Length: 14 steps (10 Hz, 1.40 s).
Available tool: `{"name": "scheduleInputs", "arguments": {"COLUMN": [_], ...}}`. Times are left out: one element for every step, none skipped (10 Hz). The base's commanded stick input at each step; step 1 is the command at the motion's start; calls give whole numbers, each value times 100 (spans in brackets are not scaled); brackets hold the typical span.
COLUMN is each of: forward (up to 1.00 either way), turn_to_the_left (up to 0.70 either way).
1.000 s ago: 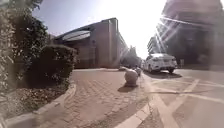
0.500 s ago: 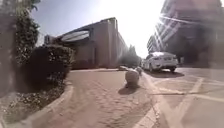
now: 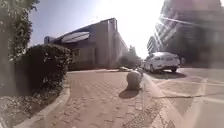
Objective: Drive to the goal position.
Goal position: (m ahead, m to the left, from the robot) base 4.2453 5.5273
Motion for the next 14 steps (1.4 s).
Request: {"name": "scheduleInputs", "arguments": {"forward": [45,45,45,45,45,45,45,45,45,45,45,45,45,45], "turn_to_the_left": [27,27,27,27,27,27,27,5,1,0,0,0,0,0]}}
